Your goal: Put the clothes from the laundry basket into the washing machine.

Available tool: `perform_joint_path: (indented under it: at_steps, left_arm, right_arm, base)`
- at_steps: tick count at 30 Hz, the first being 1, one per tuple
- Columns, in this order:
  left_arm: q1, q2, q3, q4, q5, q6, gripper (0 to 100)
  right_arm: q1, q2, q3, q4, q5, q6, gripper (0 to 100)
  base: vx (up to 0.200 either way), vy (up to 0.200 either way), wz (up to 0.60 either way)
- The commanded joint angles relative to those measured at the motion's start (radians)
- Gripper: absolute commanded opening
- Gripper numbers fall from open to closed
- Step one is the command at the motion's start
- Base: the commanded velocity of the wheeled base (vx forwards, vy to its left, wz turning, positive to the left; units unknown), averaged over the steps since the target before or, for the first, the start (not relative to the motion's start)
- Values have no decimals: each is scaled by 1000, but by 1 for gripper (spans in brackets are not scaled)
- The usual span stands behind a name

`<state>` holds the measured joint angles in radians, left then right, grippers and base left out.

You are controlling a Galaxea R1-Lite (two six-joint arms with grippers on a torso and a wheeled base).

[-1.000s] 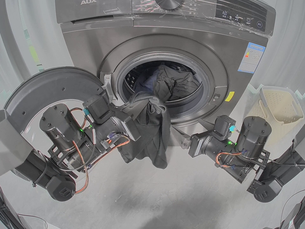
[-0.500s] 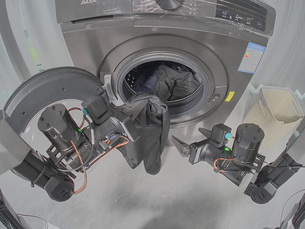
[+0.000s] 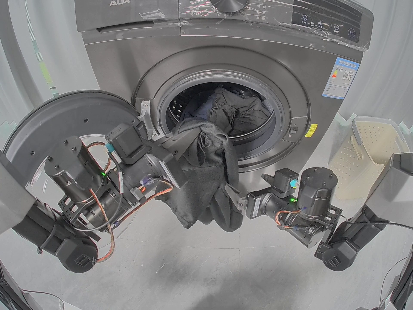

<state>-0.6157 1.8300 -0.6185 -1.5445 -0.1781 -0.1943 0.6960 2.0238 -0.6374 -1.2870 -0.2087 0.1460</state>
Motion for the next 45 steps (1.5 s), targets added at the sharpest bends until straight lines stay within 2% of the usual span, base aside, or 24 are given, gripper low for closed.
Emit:
perform_joint_path:
  at_steps: [1, 14, 19, 28, 33, 41, 45]
  left_arm:
    - [-6, -8, 0, 0, 0, -1, 0]
    - [-6, -9, 3, 0, 0, -1, 0]
    - [-6, -11, 5, 0, 0, -1, 0]
    - [-4, -11, 2, 0, 0, -1, 0]
    - [-4, -9, 5, 0, 0, -1, 0]
    - [-6, -8, 6, 0, 0, -1, 0]
    - [-6, -6, 6, 0, 0, -1, 0]
  right_arm:
    - [-3, 55, -41, -3, 0, -2, 100]
    - [-4, 151, -205, -5, 3, -3, 100]
    - [-29, 176, -257, -3, 3, -3, 100]
    - [-92, 181, -278, -12, 5, -3, 100]
    - [-104, 165, -291, -14, 5, 0, 100]
    - [-89, 150, -291, -15, 5, 0, 100]
    - [-58, 162, -291, -17, 32, -2, 100]
  base:
    - [0, 0, 0]
    - [0, 0, 0]
    - [0, 0, 0]
    - [0, 0, 0]
    - [0, 0, 0]
    - [0, 0, 0]
    - [0, 0, 0]
